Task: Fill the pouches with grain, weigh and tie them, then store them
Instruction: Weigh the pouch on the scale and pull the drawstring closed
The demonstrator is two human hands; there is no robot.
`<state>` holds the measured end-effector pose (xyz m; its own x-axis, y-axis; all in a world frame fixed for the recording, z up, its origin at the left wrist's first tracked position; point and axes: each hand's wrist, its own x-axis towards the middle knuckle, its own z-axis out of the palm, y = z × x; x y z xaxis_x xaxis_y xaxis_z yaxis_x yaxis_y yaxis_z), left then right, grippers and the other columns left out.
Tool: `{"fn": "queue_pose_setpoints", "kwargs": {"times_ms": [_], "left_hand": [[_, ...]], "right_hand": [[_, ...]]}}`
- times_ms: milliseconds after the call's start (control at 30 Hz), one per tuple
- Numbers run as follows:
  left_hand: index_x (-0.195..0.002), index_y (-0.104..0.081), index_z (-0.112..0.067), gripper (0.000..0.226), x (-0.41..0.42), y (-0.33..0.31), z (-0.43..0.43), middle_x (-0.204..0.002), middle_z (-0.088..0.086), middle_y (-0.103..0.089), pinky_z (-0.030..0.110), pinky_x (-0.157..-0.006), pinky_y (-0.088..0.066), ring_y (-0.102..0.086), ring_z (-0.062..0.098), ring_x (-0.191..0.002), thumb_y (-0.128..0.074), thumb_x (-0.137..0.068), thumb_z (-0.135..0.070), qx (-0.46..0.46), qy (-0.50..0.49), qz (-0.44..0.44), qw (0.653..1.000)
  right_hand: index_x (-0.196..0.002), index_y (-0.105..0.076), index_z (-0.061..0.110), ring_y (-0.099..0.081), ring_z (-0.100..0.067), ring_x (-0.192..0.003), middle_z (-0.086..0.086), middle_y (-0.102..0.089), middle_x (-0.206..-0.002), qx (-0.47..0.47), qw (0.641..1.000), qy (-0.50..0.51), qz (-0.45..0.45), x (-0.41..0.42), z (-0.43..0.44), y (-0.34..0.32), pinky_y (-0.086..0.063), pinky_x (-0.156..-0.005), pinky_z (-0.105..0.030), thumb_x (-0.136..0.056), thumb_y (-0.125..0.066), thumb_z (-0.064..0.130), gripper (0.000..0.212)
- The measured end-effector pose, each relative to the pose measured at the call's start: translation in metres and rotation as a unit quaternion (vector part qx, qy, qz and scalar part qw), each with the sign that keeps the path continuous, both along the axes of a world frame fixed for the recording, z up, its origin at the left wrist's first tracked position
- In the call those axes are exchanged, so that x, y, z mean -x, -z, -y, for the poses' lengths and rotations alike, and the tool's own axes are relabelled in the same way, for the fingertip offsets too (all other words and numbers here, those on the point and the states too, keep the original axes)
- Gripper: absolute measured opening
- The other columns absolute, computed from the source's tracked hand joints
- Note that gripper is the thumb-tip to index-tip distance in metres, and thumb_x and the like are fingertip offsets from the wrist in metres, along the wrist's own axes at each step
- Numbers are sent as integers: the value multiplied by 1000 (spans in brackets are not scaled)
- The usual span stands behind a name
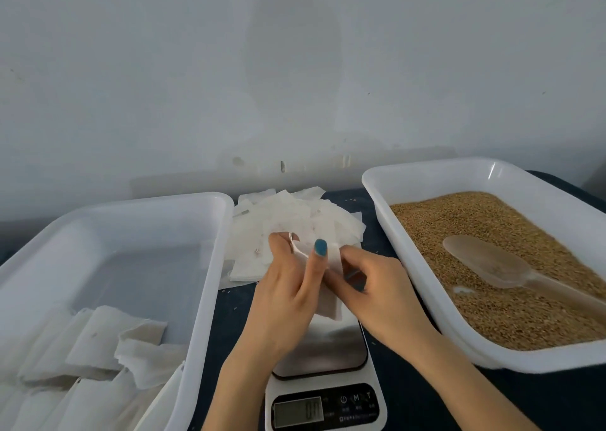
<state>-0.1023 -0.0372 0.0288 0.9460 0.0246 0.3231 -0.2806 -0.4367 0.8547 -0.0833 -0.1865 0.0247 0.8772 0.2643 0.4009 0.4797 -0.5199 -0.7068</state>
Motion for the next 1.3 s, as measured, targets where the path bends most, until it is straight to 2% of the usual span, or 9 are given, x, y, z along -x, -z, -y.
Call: {"fn": "queue_pose_setpoints", "kwargs": {"times_ms": [67,133,233,367,600,733,867,1033,1300], "left_hand": [[-96,-30,-37,51,-2,11,-5,-80,-8,-52,15,-55,-41,-56,1,-66,-31,-78,-85,-20,7,-21,1000],[-104,-32,-33,50,-2,22,-11,-82,-8,-53,14,-56,-41,-55,-1,-68,-40,-80,-76,-48,9,-45,998],[-111,-40,-28,48,-5,35,-20,-89,-10,-56,20,-64,-47,-55,2,-76,-54,-82,-64,-66,5,-78,995],[-121,-51,-25,42,-9,40,-29,-104,-11,-65,23,-81,-55,-64,1,-93,-65,-87,-45,-33,-12,-91,995],[-102,-52,-40,21,-10,39,-33,-96,-15,-65,8,-70,-47,-61,-10,-88,-67,-88,-38,16,-20,-95,995],[-111,-56,-28,32,-10,41,-35,-97,-12,-65,20,-73,-54,-65,6,-91,-64,-86,-46,17,-27,-98,995],[-110,-56,-24,26,-11,42,-36,-96,-9,-64,35,-78,-59,-65,12,-91,-63,-91,-39,1,-40,-90,995],[-109,-57,-21,21,-12,42,-35,-96,-11,-63,22,-73,-54,-62,6,-86,-63,-93,-33,6,-49,-70,996],[-115,-60,-25,23,-12,41,-33,-97,-12,-67,22,-74,-55,-65,3,-87,-65,-93,-26,24,-41,-60,997]], "right_hand": [[-82,-66,9,-64,-16,-73,1,-67,-74,-44,998,-24,-30,-5,0,13,-53,-69,-44,-88,-59,55,46],[-80,-67,9,-62,-19,-75,-1,-67,-75,-53,997,-37,-46,-7,0,27,-50,-69,-47,-88,-60,56,47],[-73,-62,12,-55,-13,-76,0,-60,-72,-9,999,-24,-43,-13,3,44,-48,-66,-42,-89,-63,46,38],[-103,-72,35,-56,-2,-103,22,-68,-97,-33,999,-20,-38,-16,8,50,-48,-84,-24,-86,-61,56,29],[-103,-68,38,-55,0,-110,27,-65,-102,-44,999,10,-20,-20,14,56,-47,-91,-25,-88,-51,62,33],[-109,-71,29,-55,-1,-110,23,-66,-104,-40,999,13,-26,-21,16,58,-50,-91,-29,-88,-48,62,45],[-110,-70,31,-55,1,-109,22,-66,-103,-32,999,13,-31,-21,17,58,-50,-89,-27,-88,-49,61,43],[-111,-69,31,-56,0,-108,23,-65,-101,-27,999,10,-33,-19,17,56,-51,-88,-27,-87,-47,64,47],[-111,-69,32,-57,0,-105,26,-65,-99,-20,999,7,-32,-18,16,54,-51,-88,-29,-88,-47,65,46]]}}
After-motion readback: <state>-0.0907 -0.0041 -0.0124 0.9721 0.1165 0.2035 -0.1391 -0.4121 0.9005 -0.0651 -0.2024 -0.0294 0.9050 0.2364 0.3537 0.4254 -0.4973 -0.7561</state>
